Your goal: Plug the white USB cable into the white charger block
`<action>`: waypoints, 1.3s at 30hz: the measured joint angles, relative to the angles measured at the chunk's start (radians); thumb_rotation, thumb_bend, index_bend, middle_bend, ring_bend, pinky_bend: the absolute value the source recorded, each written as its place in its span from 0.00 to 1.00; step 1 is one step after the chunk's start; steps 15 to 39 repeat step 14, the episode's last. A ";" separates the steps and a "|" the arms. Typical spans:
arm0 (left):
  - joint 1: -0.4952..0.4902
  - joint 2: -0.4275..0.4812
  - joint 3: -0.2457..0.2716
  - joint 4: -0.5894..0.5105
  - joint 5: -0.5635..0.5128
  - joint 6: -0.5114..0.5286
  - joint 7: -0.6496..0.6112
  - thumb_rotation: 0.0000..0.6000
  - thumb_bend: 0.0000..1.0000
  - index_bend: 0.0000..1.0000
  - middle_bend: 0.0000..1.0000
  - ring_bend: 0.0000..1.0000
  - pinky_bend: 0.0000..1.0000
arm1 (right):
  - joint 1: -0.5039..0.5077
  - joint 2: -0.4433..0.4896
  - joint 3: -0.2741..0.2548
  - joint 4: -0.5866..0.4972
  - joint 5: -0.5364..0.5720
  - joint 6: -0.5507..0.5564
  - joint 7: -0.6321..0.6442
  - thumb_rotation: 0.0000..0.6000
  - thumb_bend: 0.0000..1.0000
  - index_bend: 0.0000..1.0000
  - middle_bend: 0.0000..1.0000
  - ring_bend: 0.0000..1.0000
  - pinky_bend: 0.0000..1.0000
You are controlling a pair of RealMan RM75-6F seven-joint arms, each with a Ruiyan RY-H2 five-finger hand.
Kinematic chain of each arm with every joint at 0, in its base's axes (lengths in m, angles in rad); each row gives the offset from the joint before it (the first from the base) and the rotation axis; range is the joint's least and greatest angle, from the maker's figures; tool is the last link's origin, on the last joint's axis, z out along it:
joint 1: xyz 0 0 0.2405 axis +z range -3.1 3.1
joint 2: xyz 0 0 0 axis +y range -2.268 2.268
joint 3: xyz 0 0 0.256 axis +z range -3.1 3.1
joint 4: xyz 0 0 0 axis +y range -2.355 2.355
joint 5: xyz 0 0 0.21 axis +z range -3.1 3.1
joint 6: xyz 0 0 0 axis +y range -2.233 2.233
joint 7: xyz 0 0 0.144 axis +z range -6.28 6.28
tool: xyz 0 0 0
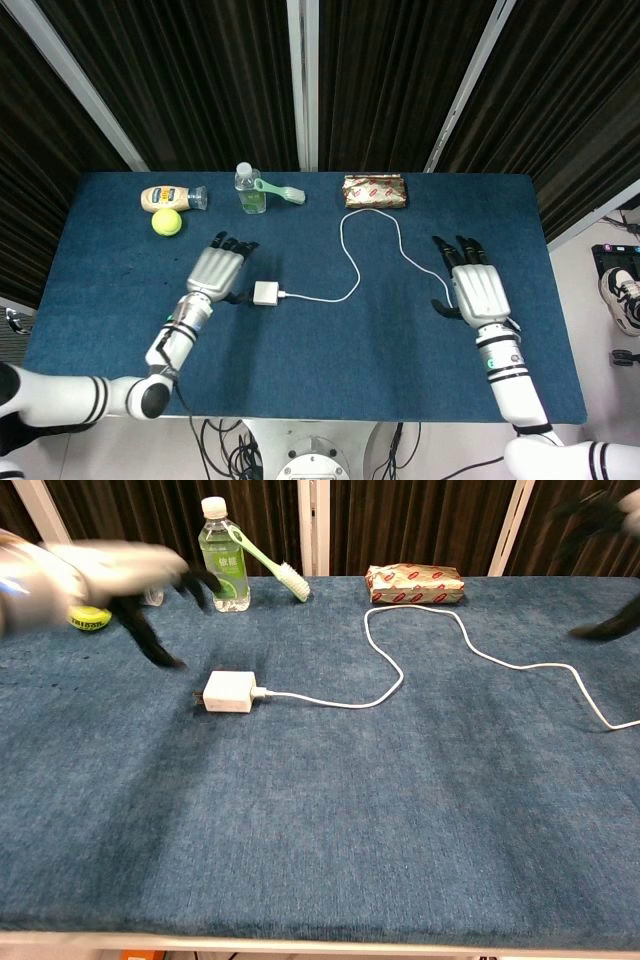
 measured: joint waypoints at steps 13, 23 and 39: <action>0.527 0.239 0.164 0.014 0.415 0.498 -0.327 1.00 0.17 0.13 0.17 0.11 0.01 | -0.313 0.216 -0.145 0.091 -0.326 0.197 0.421 1.00 0.23 0.08 0.17 0.02 0.00; 0.566 0.243 0.174 0.014 0.438 0.528 -0.341 1.00 0.17 0.13 0.17 0.11 0.01 | -0.331 0.216 -0.151 0.098 -0.337 0.214 0.430 1.00 0.23 0.08 0.16 0.02 0.00; 0.566 0.243 0.174 0.014 0.438 0.528 -0.341 1.00 0.17 0.13 0.17 0.11 0.01 | -0.331 0.216 -0.151 0.098 -0.337 0.214 0.430 1.00 0.23 0.08 0.16 0.02 0.00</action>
